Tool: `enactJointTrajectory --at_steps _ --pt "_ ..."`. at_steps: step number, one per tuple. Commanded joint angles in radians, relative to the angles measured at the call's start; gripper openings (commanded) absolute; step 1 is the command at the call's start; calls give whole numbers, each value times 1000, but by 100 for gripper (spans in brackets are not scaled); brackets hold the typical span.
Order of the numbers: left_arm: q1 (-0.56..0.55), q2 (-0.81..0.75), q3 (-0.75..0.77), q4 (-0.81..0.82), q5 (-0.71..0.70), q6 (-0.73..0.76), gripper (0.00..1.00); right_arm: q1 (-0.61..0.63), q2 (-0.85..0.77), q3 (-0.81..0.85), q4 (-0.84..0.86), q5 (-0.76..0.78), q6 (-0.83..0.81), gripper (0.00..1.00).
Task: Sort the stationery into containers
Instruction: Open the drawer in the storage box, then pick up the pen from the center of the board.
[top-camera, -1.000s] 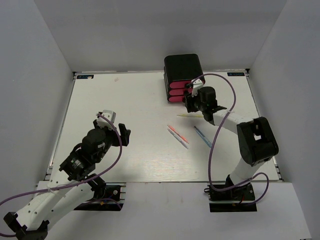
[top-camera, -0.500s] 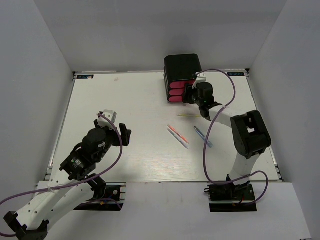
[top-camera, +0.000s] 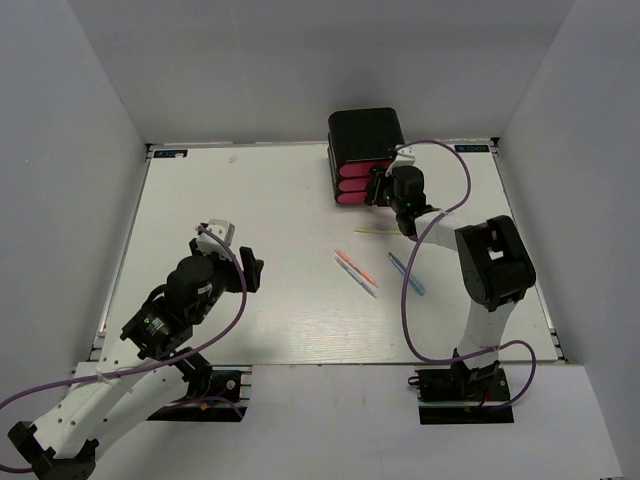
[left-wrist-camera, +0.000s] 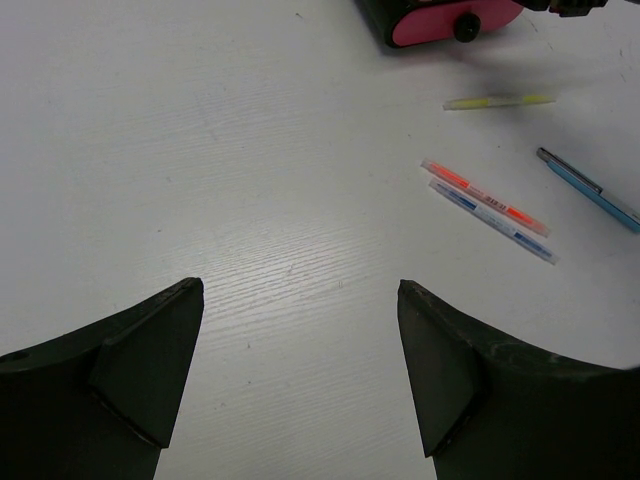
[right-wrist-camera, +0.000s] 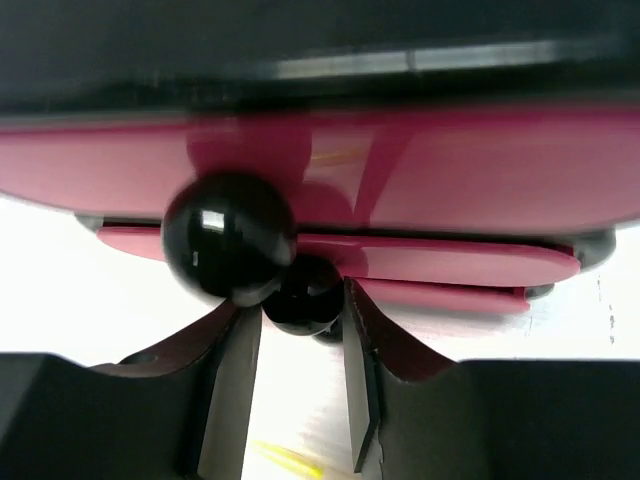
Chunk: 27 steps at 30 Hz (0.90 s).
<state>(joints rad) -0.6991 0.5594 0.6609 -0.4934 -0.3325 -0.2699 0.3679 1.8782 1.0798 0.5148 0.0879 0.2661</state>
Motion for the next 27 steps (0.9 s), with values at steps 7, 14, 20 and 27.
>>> enactJointTrajectory --at_steps 7,14,20,27 --pt "4 -1 11 9 15 9 88 -14 -211 -230 120 -34 1 26" --pt "4 -1 11 9 15 9 88 -14 -243 -228 102 -71 -64 65" --pt "4 -1 11 9 15 9 88 -14 -295 -242 12 -142 -96 72" --pt "4 -1 11 9 33 18 88 -18 -381 -294 -136 -234 -264 52"
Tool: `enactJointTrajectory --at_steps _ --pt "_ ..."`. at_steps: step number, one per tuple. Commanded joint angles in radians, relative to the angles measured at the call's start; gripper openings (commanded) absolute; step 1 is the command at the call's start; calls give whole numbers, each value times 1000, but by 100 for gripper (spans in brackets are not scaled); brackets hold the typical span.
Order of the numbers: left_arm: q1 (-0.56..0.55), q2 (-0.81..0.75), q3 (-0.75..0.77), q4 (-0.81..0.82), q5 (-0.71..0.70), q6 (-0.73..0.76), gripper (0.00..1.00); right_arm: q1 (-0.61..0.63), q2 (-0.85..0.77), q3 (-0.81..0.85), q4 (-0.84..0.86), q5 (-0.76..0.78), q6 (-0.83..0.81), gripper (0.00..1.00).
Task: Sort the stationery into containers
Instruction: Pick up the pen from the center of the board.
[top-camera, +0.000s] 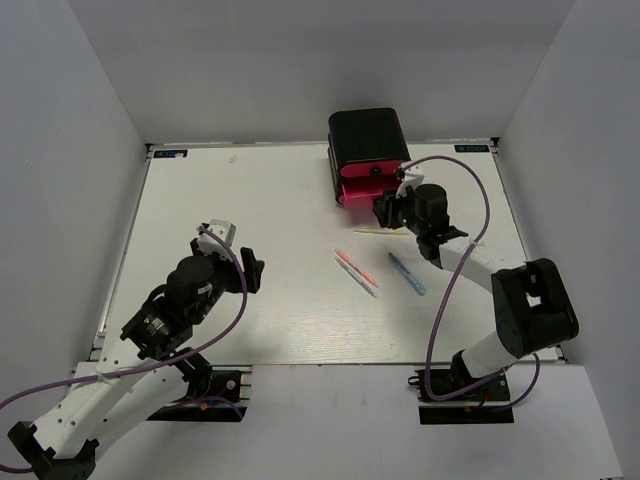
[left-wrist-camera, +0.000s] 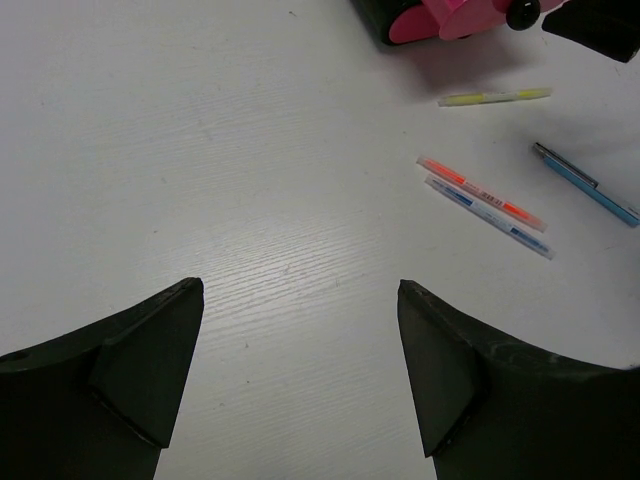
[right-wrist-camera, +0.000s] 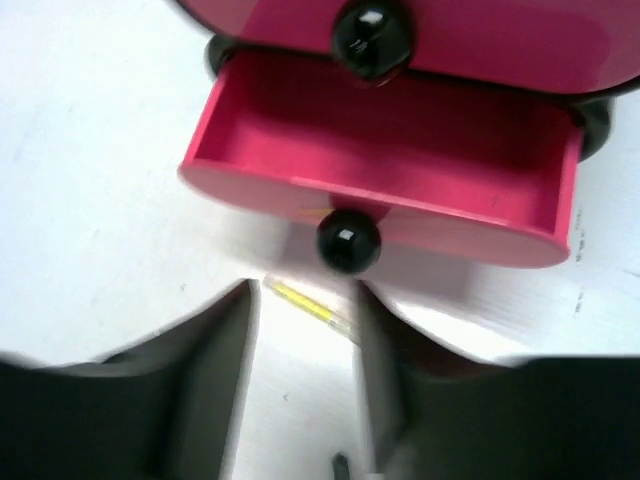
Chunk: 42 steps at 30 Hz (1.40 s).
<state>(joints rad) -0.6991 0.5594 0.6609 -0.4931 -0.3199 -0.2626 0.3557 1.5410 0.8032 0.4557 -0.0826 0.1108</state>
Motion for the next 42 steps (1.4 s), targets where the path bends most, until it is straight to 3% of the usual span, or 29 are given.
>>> enactJointTrajectory --at_steps 1,2,3,4,7,12,16,29,34,36,37,42 --pt "4 -1 11 8 21 11 88 -4 -62 -24 -95 -109 -105 44" --pt "4 -1 11 17 21 11 88 -3 -76 -30 -136 -123 -153 36" --pt "4 -1 11 18 21 11 88 -4 -78 -30 -193 -129 -210 22" --pt "4 -1 11 18 21 11 88 -3 -85 -29 -218 -132 -229 16" --pt "4 -1 11 18 31 11 88 -3 -100 -27 -326 -106 -315 12" --pt "4 -10 11 18 41 11 88 -1 -124 -30 -454 -57 -434 44" --pt "4 -19 2 18 50 11 88 -4 -113 -15 -592 -19 -499 57" --pt "4 -49 2 27 59 11 88 -9 -1 -50 -666 31 -577 61" --pt "4 -49 2 27 59 11 88 -12 50 -33 -669 23 -586 55" --pt "4 -49 2 27 59 11 88 -24 62 -22 -684 3 -596 47" --pt "4 -49 2 27 59 11 88 -20 68 -15 -699 -23 -605 38" --pt "4 -49 2 27 59 11 88 -35 70 -4 -767 -178 -643 21"
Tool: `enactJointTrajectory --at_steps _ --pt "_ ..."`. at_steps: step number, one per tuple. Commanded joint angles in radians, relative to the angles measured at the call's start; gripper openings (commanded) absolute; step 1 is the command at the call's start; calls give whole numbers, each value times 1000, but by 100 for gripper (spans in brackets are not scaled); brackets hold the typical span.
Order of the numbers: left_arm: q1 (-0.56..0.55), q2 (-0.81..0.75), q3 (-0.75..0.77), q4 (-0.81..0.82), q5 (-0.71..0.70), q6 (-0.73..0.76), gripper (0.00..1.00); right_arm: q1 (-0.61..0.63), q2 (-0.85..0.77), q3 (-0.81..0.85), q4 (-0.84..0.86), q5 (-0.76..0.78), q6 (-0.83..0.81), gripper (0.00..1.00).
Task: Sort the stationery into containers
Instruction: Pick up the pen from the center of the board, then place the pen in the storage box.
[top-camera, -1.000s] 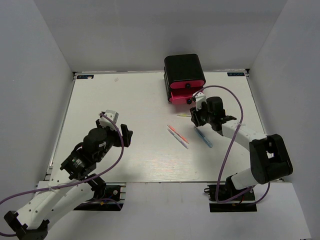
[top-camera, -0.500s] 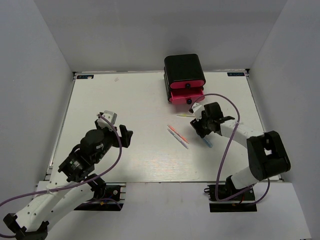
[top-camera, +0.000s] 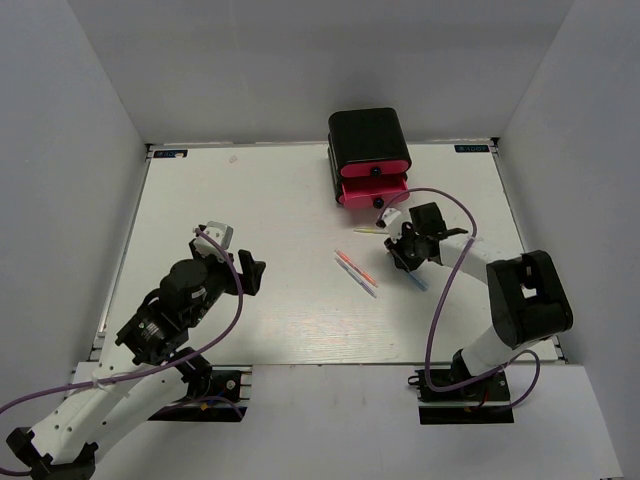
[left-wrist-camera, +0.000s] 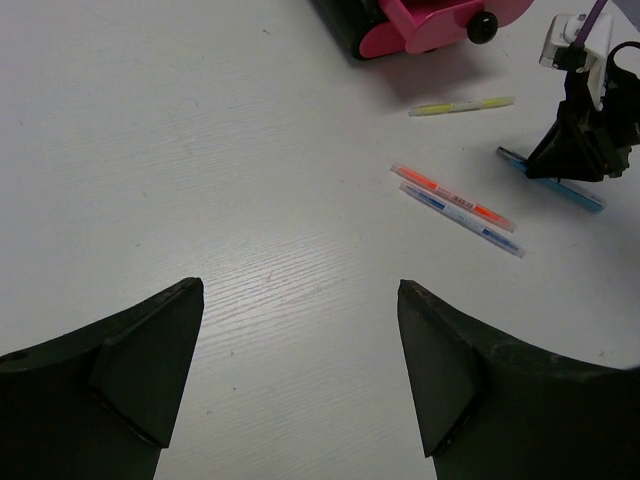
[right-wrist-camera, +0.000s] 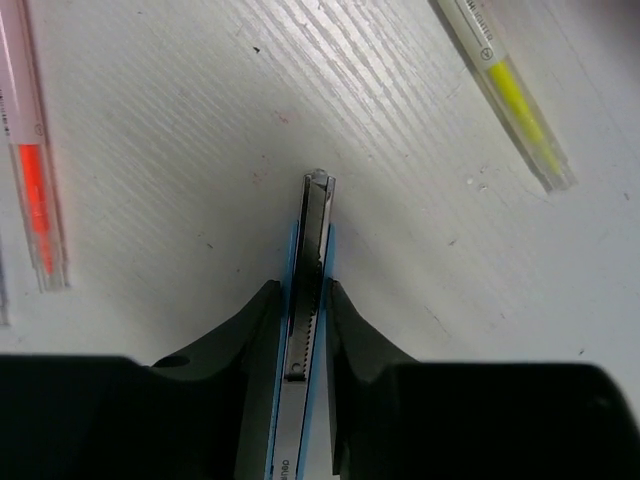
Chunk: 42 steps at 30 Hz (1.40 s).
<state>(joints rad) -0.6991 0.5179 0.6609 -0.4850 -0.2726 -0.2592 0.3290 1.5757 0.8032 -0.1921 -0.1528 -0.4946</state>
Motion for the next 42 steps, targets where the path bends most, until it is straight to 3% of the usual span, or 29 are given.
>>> enactJointTrajectory --at_steps 1,7,17,27,35,42 --pt "4 -16 2 19 12 17 88 -10 37 1 -148 -123 -59 15" --pt "4 -16 2 19 12 17 88 -13 -32 53 -227 -267 -105 7" --pt "4 -16 2 19 21 17 88 -4 -201 250 -176 -350 -237 8" --pt "4 34 2 19 3 17 88 7 12 634 -297 -332 -554 10" --pt "4 65 2 10 -16 17 88 10 127 699 -258 -300 -861 10" --pt "4 87 2 10 -16 17 88 7 171 717 -244 -357 -1007 8"
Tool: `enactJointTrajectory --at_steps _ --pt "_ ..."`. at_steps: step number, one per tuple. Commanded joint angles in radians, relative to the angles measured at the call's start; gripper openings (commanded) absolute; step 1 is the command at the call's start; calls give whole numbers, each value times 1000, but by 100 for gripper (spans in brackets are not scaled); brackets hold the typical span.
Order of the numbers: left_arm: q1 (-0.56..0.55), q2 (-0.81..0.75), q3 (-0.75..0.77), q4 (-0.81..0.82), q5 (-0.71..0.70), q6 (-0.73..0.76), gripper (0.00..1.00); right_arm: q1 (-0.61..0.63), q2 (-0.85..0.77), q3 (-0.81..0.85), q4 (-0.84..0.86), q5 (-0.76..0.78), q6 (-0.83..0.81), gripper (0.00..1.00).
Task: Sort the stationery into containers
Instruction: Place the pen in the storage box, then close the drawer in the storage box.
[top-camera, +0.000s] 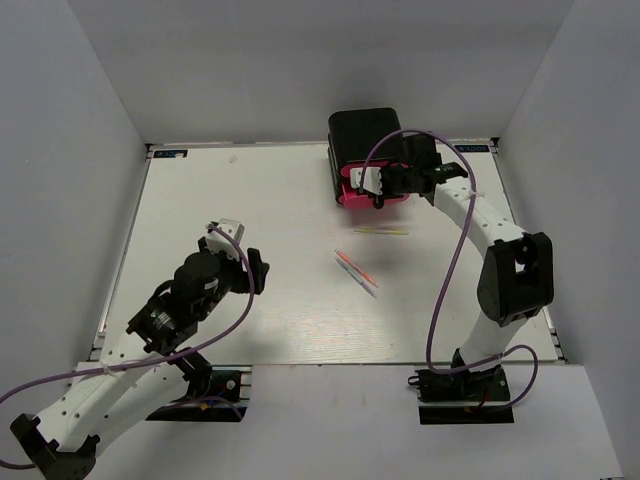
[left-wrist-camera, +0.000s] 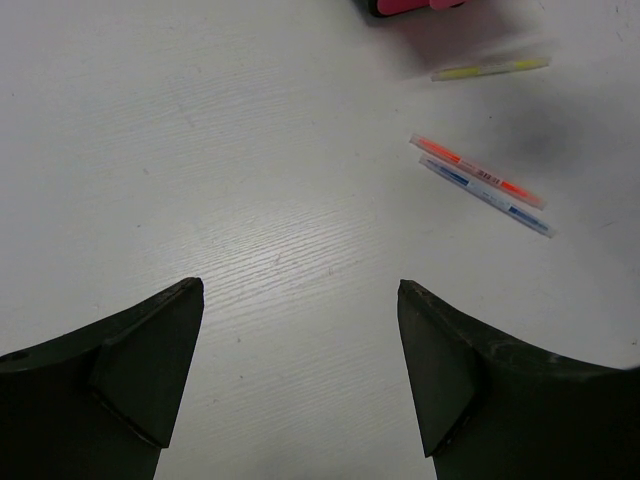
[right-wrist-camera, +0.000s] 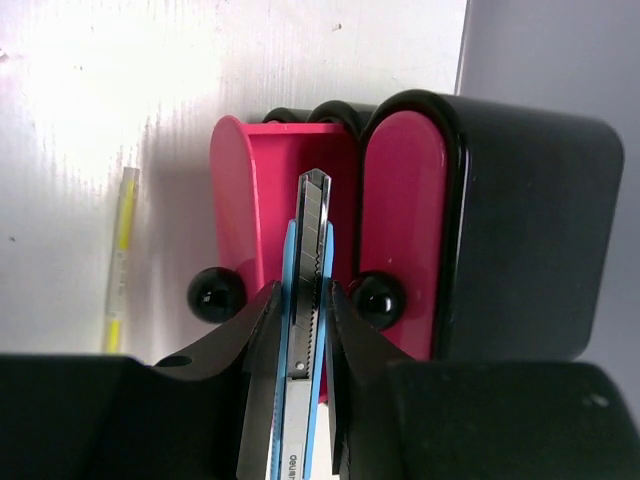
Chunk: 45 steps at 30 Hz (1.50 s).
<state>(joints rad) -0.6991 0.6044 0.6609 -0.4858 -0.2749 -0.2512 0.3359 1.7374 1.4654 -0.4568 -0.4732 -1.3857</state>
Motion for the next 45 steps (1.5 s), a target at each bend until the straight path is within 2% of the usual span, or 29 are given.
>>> enactJointTrajectory --at_steps 1,3,7,8,13,15,18,20,21,24,25,26,27,34,36,39,45 --pt "4 0 2 10 -14 9 88 0 23 70 9 -33 -124 8" --pt "4 0 2 10 -4 9 88 3 46 94 6 -34 -131 8" --pt "4 9 2 10 -4 9 88 0 82 105 9 -38 -128 16" --pt "4 9 2 10 5 9 88 0 89 105 9 -36 -116 22" --pt "4 9 2 10 5 9 88 3 100 98 44 -39 -92 37" --pt "4 9 2 10 5 9 88 3 97 82 62 -33 -90 47" --pt "4 9 2 10 5 9 88 3 91 78 69 -36 -82 54" --pt "4 9 2 10 5 9 88 -1 71 67 69 -47 -75 54" --pt "4 9 2 10 5 9 88 0 65 65 67 -51 -67 52" --pt "4 9 2 10 5 9 88 -5 15 53 49 -96 -17 33" --pt "4 9 2 10 5 9 88 -6 -1 52 44 -111 -15 16" --pt "4 9 2 10 5 9 88 -5 -9 40 23 -119 -9 6" --pt "4 9 2 10 5 9 88 -6 -19 26 -2 -139 -7 0" --pt "4 0 2 10 5 9 88 -5 16 36 -270 -179 -102 0" --pt "4 0 2 10 5 9 88 -1 43 42 -284 -165 -110 0" --pt "4 0 2 10 5 9 88 2 53 3 -202 -144 -34 0" --pt "4 0 2 10 5 9 88 25 45 -126 142 -41 177 0"
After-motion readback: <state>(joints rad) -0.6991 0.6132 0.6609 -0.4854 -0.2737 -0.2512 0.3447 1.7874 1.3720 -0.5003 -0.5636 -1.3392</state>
